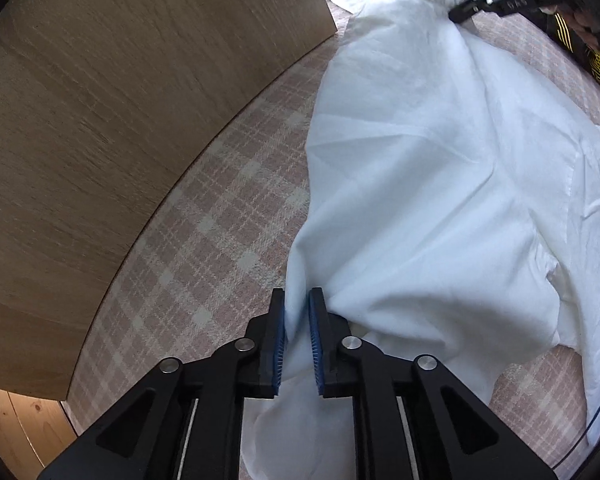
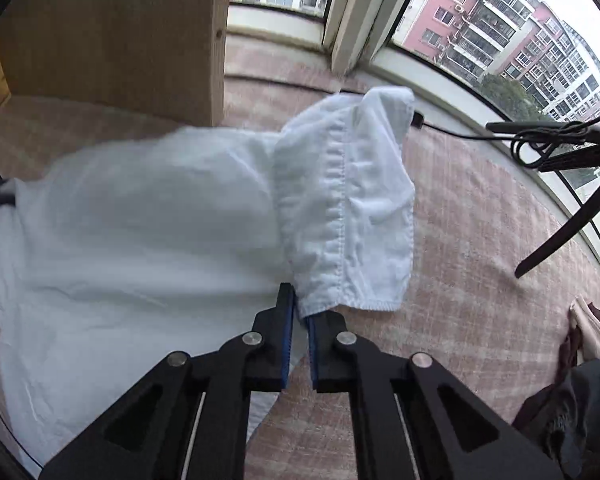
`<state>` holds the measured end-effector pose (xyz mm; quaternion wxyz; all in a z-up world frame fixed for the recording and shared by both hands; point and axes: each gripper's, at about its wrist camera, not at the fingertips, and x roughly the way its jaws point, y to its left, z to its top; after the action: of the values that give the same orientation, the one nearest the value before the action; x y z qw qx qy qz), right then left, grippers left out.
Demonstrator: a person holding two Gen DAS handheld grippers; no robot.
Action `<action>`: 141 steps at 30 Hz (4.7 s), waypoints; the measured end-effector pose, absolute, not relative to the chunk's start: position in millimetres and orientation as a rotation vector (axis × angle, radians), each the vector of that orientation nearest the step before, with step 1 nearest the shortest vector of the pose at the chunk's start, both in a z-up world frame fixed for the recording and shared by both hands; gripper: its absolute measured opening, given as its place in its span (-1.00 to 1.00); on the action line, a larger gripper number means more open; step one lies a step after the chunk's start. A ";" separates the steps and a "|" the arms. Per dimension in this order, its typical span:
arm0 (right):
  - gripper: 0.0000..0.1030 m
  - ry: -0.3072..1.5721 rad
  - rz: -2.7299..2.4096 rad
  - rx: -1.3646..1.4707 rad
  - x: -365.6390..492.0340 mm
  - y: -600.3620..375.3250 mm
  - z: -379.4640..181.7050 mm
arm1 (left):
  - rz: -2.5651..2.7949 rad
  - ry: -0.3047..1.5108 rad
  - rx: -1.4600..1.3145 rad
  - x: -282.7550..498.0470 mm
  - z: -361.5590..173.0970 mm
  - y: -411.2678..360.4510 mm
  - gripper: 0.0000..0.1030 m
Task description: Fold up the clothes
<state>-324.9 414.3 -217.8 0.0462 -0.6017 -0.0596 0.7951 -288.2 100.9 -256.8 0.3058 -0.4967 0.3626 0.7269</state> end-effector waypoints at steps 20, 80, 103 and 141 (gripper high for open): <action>-0.05 0.317 2.588 -1.508 11.9 376.3 -82.3 | 2.066 0.705 -1.230 -133.4 -156.2 15.8 -0.40; -0.44 0.313 2.558 -1.936 111.6 283.8 -217.6 | 1.912 0.614 -1.456 108.8 -248.5 107.4 -0.49; -0.78 0.175 2.620 -1.909 109.1 269.0 -209.5 | 1.934 0.625 -1.391 130.9 -209.4 135.5 -0.61; -0.79 0.079 2.594 -1.915 111.2 259.2 -208.6 | 1.936 0.702 -1.441 107.4 -220.9 123.4 -0.61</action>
<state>111.2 259.2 -208.6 -0.0420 -0.5932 0.0243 0.8036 107.4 123.4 -220.9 0.3092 -0.5454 0.2655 0.7325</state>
